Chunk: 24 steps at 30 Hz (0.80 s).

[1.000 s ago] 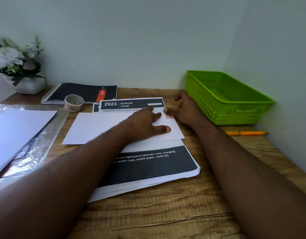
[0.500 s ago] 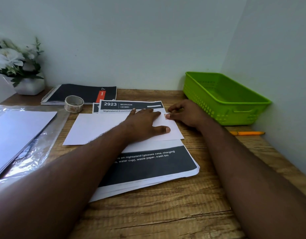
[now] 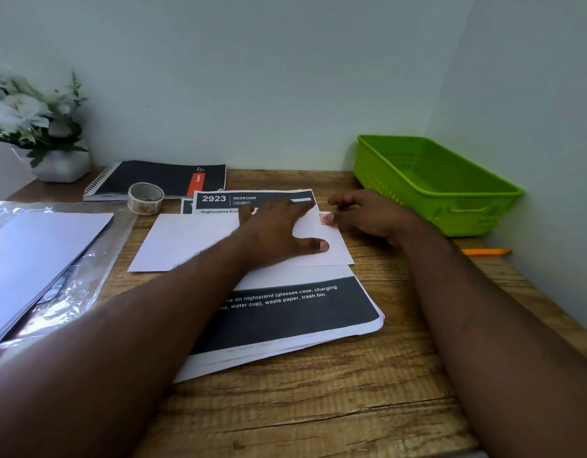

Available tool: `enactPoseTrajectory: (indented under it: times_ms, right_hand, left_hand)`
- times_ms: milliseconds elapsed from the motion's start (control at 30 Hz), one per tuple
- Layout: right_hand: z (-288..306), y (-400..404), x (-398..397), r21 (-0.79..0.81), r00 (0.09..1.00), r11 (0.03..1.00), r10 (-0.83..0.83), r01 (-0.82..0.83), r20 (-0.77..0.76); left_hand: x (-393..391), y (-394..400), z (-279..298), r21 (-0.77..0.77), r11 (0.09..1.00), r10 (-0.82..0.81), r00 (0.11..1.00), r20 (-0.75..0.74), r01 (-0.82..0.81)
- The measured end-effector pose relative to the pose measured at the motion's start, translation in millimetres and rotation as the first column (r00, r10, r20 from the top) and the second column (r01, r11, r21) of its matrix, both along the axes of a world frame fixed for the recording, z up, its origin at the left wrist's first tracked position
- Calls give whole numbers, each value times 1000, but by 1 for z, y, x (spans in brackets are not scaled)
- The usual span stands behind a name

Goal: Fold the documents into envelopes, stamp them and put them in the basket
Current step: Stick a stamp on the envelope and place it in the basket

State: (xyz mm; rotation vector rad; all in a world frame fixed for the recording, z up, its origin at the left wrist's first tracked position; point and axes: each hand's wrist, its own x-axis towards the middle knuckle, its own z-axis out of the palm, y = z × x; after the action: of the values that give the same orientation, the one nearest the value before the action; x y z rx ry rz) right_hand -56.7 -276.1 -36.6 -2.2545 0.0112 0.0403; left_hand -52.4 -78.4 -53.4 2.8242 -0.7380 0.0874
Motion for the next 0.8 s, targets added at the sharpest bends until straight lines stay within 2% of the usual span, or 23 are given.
enactPoseTrajectory:
  times_ms: [100, 200, 333, 433, 567, 700, 800]
  right_hand:
    - [0, 10, -2, -41, 999, 999, 14, -13, 35]
    - [1, 7, -4, 203, 998, 978, 25, -37, 60]
    - [9, 7, -5, 514, 989, 853, 12, -87, 148]
    - [18, 14, -7, 586, 979, 807, -51, -76, 198]
    - [32, 18, -16, 654, 960, 755, -151, -43, 237]
    - [58, 16, -25, 772, 870, 632, -340, -69, 357]
    - [72, -1, -32, 787, 703, 614, -535, -56, 468]
  left_hand:
    - [-1, 1, 2, -103, 995, 3, 998, 71, 4]
    - [-3, 3, 5, -205, 978, 3, 973, 229, 45]
    - [-1, 7, 8, -305, 952, 113, 915, 386, 12]
    - [4, 15, 16, -340, 939, 203, 874, 442, -47]
    - [3, 19, 38, -406, 912, 168, 844, 509, 63]
    - [-3, 9, 91, -404, 887, 47, 826, 562, 224]
    - [-9, -2, 148, -446, 842, -1, 828, 560, 303]
